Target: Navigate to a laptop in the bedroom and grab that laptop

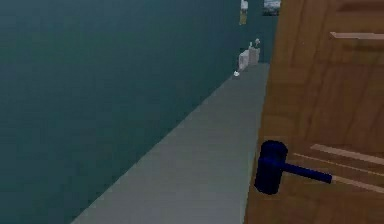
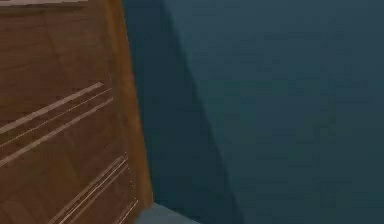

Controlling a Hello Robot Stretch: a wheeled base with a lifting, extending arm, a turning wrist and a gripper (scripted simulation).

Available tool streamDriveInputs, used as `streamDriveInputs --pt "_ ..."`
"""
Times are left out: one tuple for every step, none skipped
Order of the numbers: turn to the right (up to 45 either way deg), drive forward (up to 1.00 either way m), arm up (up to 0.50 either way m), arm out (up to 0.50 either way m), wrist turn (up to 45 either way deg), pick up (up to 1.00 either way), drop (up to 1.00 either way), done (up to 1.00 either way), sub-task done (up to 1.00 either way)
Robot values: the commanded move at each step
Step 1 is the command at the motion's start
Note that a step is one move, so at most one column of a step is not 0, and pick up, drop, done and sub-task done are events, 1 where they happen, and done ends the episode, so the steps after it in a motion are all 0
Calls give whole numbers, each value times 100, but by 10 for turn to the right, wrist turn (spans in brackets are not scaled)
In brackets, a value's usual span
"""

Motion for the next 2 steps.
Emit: streamDriveInputs --pt "0 65 0 0 0 0 0 0 0" --pt "120 0 0 0 0 0 0 0 0"
